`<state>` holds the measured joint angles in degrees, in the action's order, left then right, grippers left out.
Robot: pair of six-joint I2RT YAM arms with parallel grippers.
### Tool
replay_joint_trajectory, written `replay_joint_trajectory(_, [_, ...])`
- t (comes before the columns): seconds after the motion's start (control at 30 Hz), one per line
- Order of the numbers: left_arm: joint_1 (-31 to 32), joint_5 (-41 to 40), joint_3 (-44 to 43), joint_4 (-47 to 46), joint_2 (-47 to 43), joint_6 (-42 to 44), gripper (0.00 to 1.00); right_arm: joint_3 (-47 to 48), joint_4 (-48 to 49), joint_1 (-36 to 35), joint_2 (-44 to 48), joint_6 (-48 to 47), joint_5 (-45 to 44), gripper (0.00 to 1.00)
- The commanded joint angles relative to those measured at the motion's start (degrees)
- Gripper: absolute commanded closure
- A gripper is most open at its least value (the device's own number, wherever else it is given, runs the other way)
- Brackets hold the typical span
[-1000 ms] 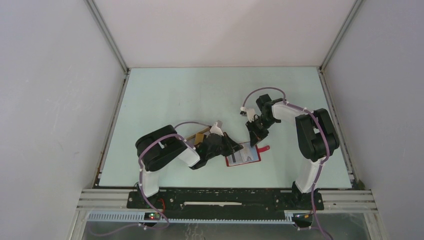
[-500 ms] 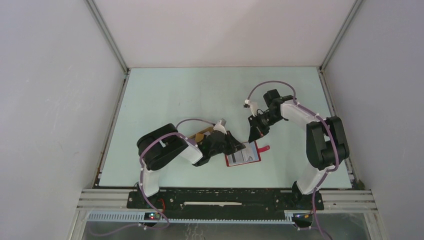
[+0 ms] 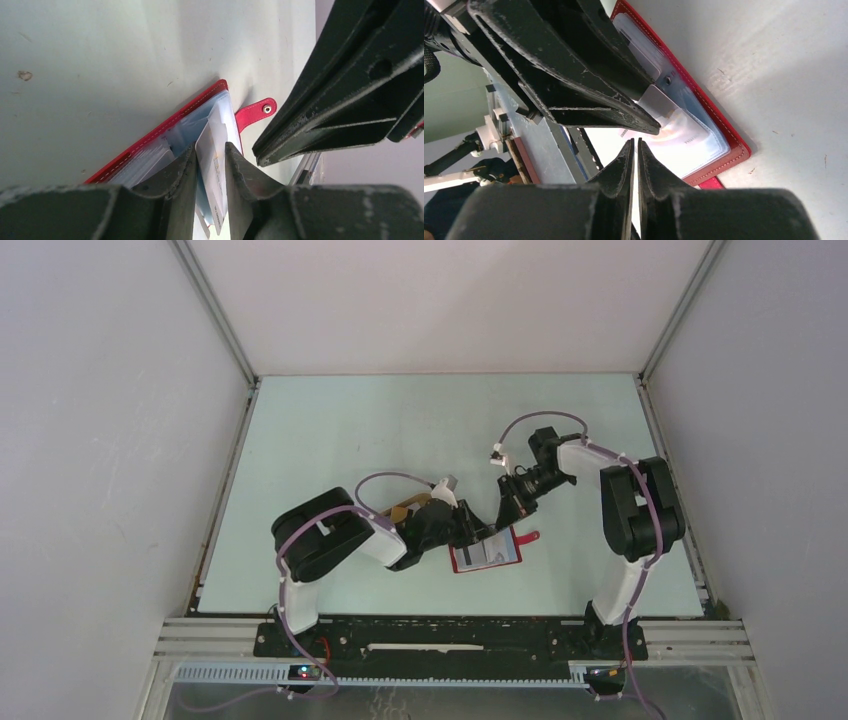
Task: Put the credit cards into the card holder
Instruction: Insert the credit card into the card holder.
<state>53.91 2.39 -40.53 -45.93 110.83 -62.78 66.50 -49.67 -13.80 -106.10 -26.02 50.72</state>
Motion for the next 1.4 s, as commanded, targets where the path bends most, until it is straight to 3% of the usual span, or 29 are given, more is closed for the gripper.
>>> replay_joint_trajectory(0.0, [-0.22, -0.35, 0.16, 5.62, -2.35, 4.1, 0.68, 1.79, -0.61, 1.93, -0.31, 0.86, 3.76, 0.87])
replay_joint_trajectory(0.3, [-0.38, 1.1, 0.11, 5.87, -3.19, 4.5, 0.67, 0.82, -1.52, 2.48, 7.06, -4.3, 7.37, 0.89])
replay_joint_trajectory(0.6, [-1.08, 2.95, 1.57, 2.07, -2.59, 4.16, 0.66, -6.85, 4.28, 2.23, 28.45, -13.51, 6.8, 0.85])
replay_joint_trajectory(0.7, [-1.29, 3.61, 1.87, 0.8, -2.09, 4.21, 0.65, -10.88, 6.02, 1.33, 35.17, -21.71, 8.94, 0.75])
replay_joint_trajectory(0.8, [-1.43, 4.02, 1.77, 0.24, -1.86, 4.29, 0.64, -15.23, 0.2, -1.39, 38.25, -44.18, 12.73, 0.65])
replay_joint_trajectory(0.87, [-1.44, 4.11, 1.7, 0.14, -1.88, 4.47, 0.64, -18.08, -0.02, -5.28, 39.41, -51.64, 8.64, 0.7])
replay_joint_trajectory(1.13, [-1.44, 4.16, 1.52, -0.39, -1.48, 4.51, 0.64, -27.2, 21.41, -22.76, 41.9, -48.24, -17.7, 0.94])
replay_joint_trajectory(1.37, [-1.53, 4.72, 1.43, -1.19, -0.56, 4.26, 0.64, -33.91, 35.81, -30.65, 39.41, -48.96, -30.82, 0.99])
